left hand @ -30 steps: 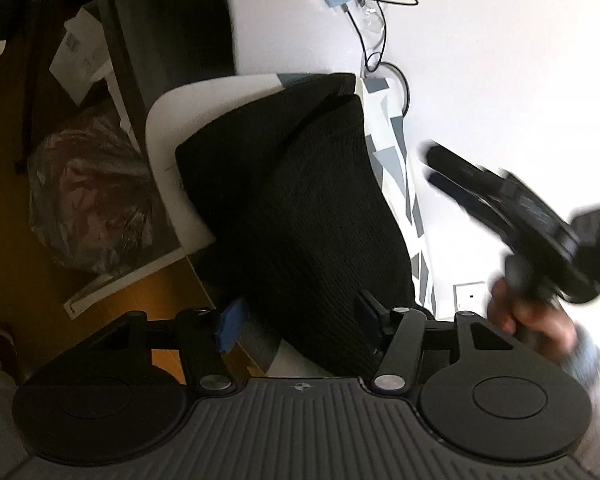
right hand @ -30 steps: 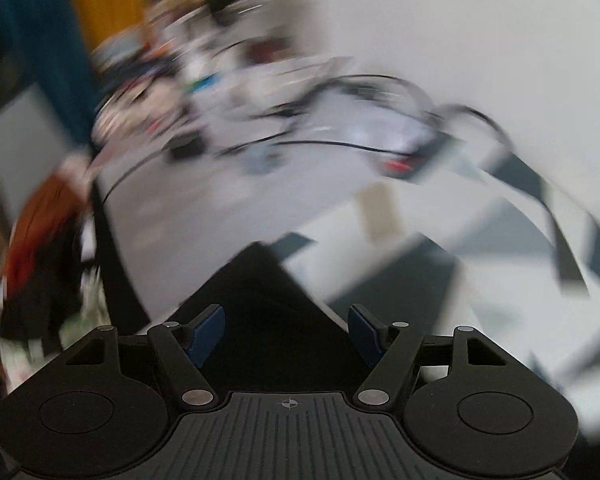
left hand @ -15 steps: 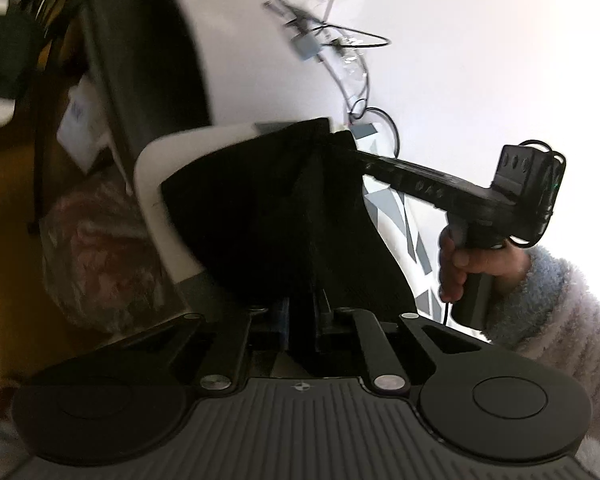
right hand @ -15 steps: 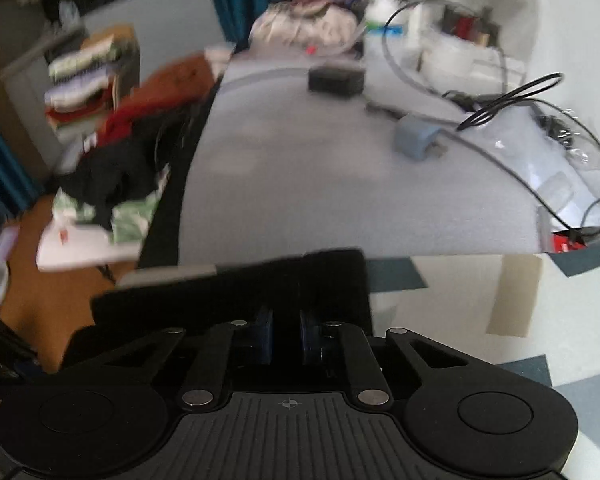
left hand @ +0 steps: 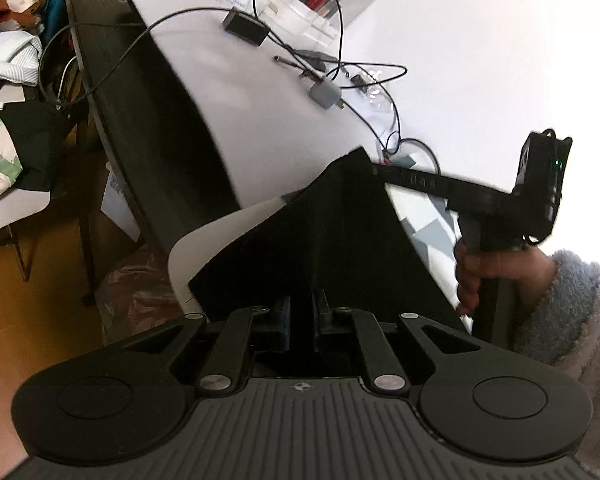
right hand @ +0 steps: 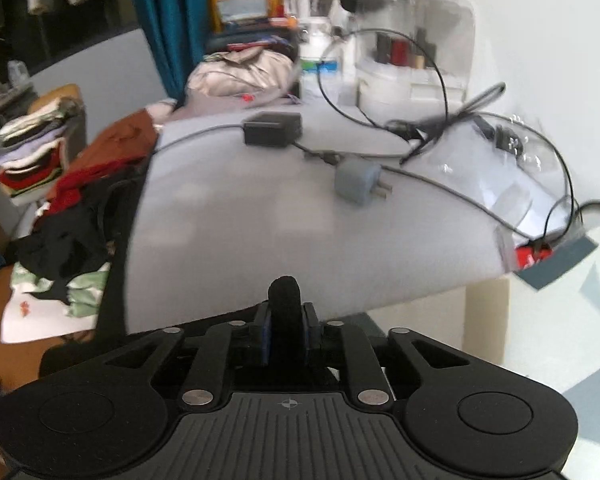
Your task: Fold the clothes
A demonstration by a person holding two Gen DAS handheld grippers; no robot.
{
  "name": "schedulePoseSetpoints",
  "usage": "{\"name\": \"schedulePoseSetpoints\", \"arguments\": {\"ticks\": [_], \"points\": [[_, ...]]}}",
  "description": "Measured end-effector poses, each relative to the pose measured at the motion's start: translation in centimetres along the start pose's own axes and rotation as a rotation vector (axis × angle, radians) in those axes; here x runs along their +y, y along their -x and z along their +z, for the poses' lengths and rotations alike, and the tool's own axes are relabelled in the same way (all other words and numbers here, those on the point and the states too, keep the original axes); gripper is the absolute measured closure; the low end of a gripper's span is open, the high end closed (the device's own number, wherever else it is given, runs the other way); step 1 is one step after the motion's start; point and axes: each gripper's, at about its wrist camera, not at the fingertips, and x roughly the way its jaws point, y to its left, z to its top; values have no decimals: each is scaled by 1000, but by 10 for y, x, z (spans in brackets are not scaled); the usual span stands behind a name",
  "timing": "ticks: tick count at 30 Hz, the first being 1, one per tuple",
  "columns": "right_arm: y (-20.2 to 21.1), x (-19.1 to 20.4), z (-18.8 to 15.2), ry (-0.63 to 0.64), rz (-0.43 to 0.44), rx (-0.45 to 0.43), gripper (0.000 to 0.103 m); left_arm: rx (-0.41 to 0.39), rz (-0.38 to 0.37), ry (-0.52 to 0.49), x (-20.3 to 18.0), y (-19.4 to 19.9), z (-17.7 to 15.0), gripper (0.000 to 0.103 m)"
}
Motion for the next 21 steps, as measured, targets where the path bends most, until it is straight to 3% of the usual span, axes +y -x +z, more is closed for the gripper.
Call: {"name": "schedulePoseSetpoints", "arguments": {"ticks": [1,2,3,5,7,9,10,11,17,21], "points": [[-4,1,-2,-15,-25,-24,67,17,7,8,3,-1,3,87],[-1,-2,-2,-46,-57,-38,48,33,13,16,6,-2,5,74],[2,-5,-1,-77,-90,-52,43,50,20,25,9,-3,8,57],[17,-15,-1,-155,-128,-86,43,70,-1,38,15,-4,13,41],[42,-29,-3,-249,-138,-126,43,80,-49,48,20,-3,17,40],[80,-48,-16,-354,-154,-175,43,104,-45,23,20,-5,21,42],[102,-57,-25,-413,-162,-203,42,115,-44,11,20,-6,23,61],[125,-66,-38,-475,-174,-231,42,128,-47,-7,21,-7,25,92],[282,-76,-181,-957,-370,-444,41,180,-66,-147,16,-7,35,96],[357,-33,-300,-1272,-536,-617,40,218,-65,-212,7,-8,42,96]]}}
